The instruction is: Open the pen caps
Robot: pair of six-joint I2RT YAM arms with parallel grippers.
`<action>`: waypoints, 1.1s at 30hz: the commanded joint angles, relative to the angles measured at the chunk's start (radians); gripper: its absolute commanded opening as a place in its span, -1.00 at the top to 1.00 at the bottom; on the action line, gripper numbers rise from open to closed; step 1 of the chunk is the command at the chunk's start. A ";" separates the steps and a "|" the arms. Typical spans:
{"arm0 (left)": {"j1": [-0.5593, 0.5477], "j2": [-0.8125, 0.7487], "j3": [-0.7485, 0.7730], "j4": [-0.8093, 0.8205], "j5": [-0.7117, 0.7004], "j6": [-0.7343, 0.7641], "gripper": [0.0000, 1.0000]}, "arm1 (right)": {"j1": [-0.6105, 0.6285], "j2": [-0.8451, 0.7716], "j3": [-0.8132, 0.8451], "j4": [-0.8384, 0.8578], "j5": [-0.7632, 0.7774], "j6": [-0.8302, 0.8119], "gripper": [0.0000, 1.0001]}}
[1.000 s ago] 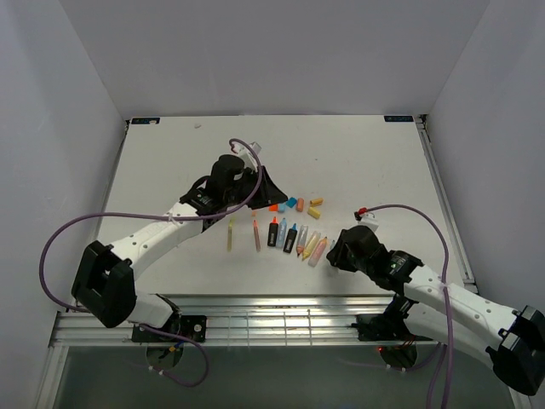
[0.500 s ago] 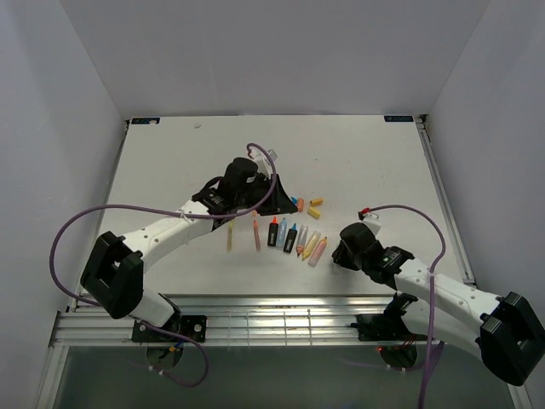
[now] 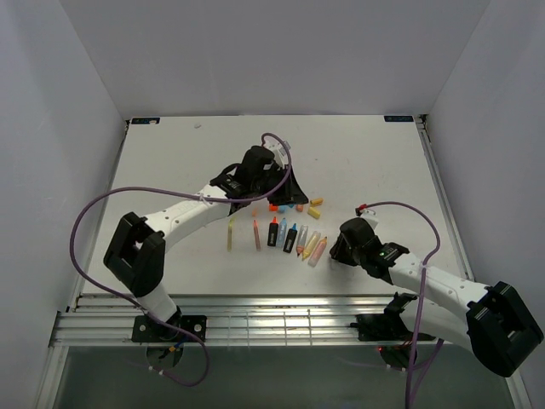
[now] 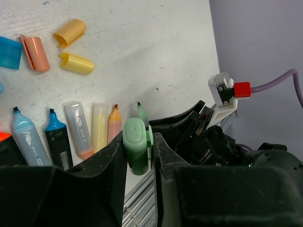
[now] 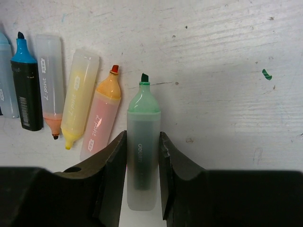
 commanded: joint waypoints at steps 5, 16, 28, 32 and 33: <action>-0.036 0.105 0.149 -0.032 -0.012 -0.003 1.00 | -0.011 0.008 -0.015 0.070 -0.045 -0.025 0.25; -0.061 0.276 0.321 -0.073 -0.006 -0.003 1.00 | -0.028 -0.023 -0.036 0.077 -0.074 -0.035 -0.02; -0.136 0.544 0.594 -0.174 -0.142 0.017 0.97 | -0.049 -0.237 0.039 -0.156 0.041 -0.029 0.02; -0.148 0.638 0.692 -0.213 -0.198 0.037 0.94 | -0.052 -0.297 0.045 -0.188 0.040 -0.035 0.02; -0.149 0.647 0.700 -0.216 -0.202 0.040 0.94 | -0.052 -0.308 0.044 -0.196 0.040 -0.034 0.02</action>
